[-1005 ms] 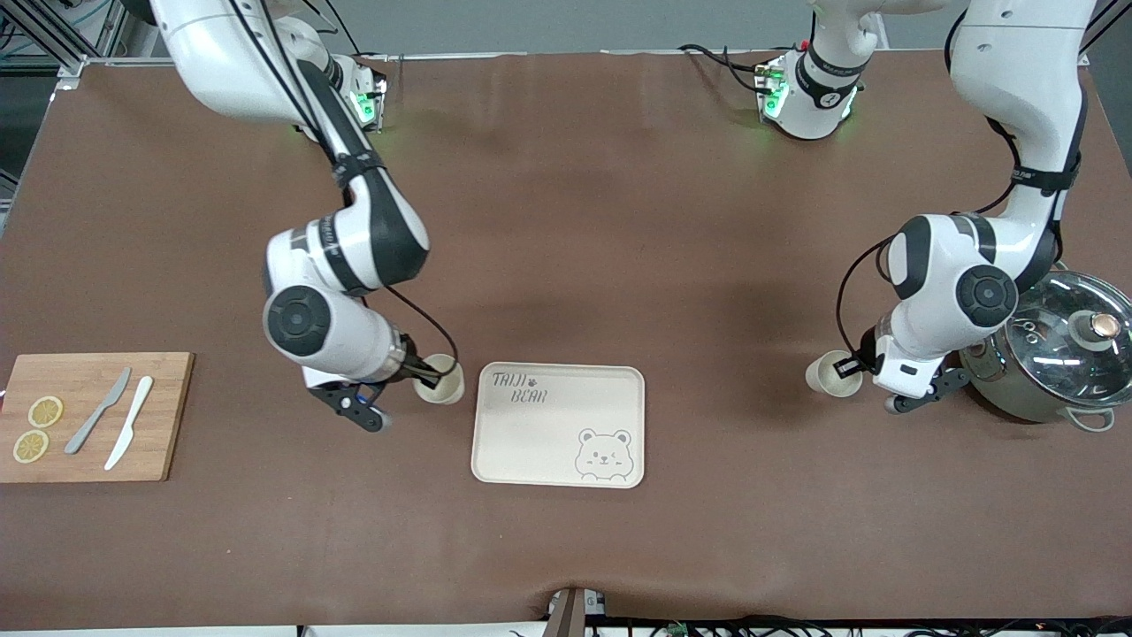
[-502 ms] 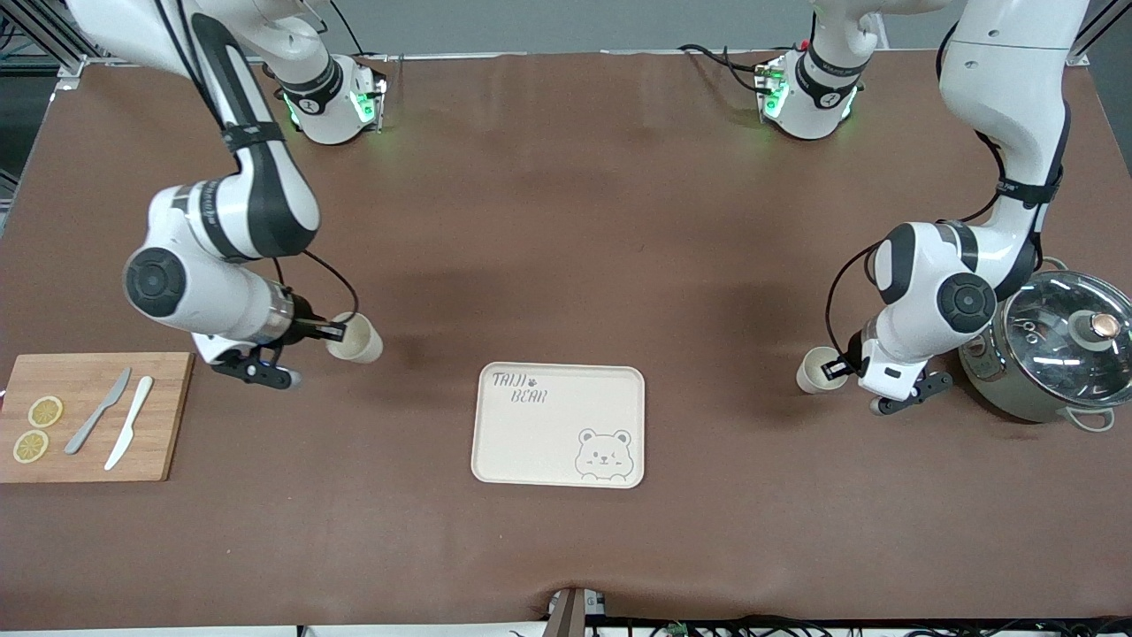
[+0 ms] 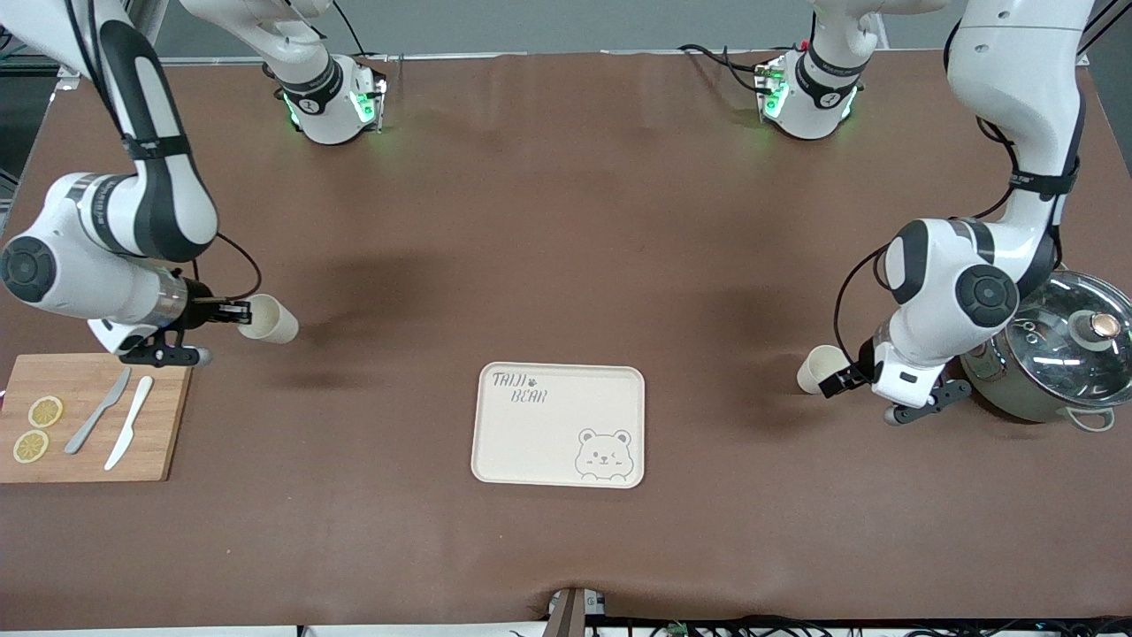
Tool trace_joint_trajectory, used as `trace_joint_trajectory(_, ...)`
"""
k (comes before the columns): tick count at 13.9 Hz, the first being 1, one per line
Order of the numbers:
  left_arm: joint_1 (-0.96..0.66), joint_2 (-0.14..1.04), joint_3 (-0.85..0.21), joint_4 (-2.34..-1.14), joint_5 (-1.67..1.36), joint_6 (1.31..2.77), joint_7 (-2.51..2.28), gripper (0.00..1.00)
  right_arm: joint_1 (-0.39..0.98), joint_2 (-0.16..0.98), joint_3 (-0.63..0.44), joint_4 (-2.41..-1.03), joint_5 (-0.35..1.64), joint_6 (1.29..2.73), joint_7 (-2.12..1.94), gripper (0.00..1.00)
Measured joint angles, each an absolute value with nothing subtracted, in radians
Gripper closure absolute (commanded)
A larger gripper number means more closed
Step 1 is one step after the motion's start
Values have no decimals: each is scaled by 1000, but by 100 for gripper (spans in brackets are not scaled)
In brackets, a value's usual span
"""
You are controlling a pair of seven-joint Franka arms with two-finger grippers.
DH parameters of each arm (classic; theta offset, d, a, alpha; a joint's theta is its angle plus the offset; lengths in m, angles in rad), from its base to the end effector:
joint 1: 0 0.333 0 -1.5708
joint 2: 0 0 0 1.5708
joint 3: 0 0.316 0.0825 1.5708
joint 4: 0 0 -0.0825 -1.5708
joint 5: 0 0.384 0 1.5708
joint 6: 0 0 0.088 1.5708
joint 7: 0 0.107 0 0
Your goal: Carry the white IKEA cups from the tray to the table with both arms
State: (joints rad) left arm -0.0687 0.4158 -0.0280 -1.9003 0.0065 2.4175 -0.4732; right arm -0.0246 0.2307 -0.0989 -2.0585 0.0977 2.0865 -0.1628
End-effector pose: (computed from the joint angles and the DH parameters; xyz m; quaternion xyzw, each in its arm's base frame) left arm 0.6368 -0.0607 0.2915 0.9812 0.1861 0.0478 0.0174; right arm 0.5572 -0.0634 0.3093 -0.9945 0.0085 0.0951 0.0425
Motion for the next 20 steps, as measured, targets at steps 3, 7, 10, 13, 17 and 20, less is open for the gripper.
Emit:
trace_joint_trajectory(3, -63, 373, -24, -1832, 15, 2397, -419, 0, -84, 231, -99, -2084, 96, 2109, -292, 100)
trace_joint_trajectory(7, -52, 338, -15, -1663, 16, 2183, -372, 0, -106, 241, -98, -2158, 75, 2232, -342, 100)
trace_joint_trajectory(10, -50, 320, -13, -1570, 17, 2057, -338, 0, -113, 272, -98, -2190, 70, 2287, -343, 100)
trace_joint_trajectory(13, -19, 253, -10, -1542, 18, 1955, -287, 0, -121, 293, -98, -2192, 70, 2304, -343, 100)
trace_joint_trajectory(17, 38, 146, -10, -1541, 18, 1829, -142, 0, -127, 306, -98, -2194, 70, 2321, -343, 0)
trace_joint_trajectory(20, 36, 92, -11, -1541, 18, 1731, -138, 0, -129, 306, -98, -2191, 70, 2311, -343, 0)
